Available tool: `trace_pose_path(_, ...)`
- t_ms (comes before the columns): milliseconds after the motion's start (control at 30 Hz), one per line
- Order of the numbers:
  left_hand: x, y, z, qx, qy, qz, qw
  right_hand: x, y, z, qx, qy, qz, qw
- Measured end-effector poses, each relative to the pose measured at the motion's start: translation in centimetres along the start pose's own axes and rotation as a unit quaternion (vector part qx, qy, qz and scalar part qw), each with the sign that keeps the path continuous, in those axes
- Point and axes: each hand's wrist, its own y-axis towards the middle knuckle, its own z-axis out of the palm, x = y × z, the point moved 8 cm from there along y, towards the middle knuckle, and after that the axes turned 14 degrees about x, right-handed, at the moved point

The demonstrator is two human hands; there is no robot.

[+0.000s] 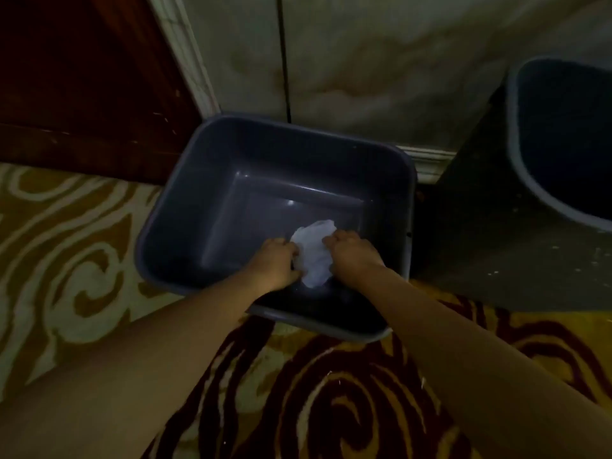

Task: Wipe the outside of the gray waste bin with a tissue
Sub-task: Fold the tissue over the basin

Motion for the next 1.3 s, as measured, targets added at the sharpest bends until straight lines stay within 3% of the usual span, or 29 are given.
trace_pose_path(100,0.6,1.9,0.5,-0.010,-0.038,-0.024,0.999,-0.5,1.5,0.0,-0.015,-0.039,-0.004,0.999)
trace_pose_path(333,-0.6,4.0,0.3,-0.013,0.125,-0.020,0.992,-0.3,2.8,-0.6,-0.084,-0.086,0.006,0.993)
trace_pose_path(600,-2.2,2.5,-0.9,-0.044,0.156,-0.007,0.987,-0.3,1.5,-0.3,-0.094,-0.087,0.013,0.992)
trace_pose_path(700,-2.8,1.9,-1.1,-0.040,0.168,-0.004,0.985,-0.6,0.4,-1.1,-0.104,-0.040,0.018,0.994)
trace_pose_path(767,-3.3,1.2,-2.0,-0.042,0.132,0.013,0.990,-1.2,-1.0,-2.5,-0.131,0.033,0.022,0.991)
trace_pose_path(867,-4.4,-0.8,-4.8,-0.087,-0.022,0.051,0.995,-2.6,-3.6,-5.1,-0.183,0.151,0.026,0.971)
trace_pose_path(1000,-6.9,-4.2,-7.2,-0.060,-0.305,0.111,0.944,-4.2,-7.3,-7.9,-0.230,0.353,-0.001,0.907)
trace_pose_path(1067,-8.6,-6.0,-7.9,-0.046,-0.344,0.129,0.929,-4.2,-9.0,-8.6,-0.227,0.452,-0.042,0.862)
trace_pose_path(1133,-10.3,-7.7,-7.9,-0.020,-0.367,0.149,0.918,-3.9,-10.7,-9.0,-0.207,0.498,-0.077,0.839)
trace_pose_path(1300,-13.9,-11.9,-7.8,0.065,-0.350,0.142,0.923,-5.0,-15.6,-9.4,-0.225,0.462,-0.061,0.856)
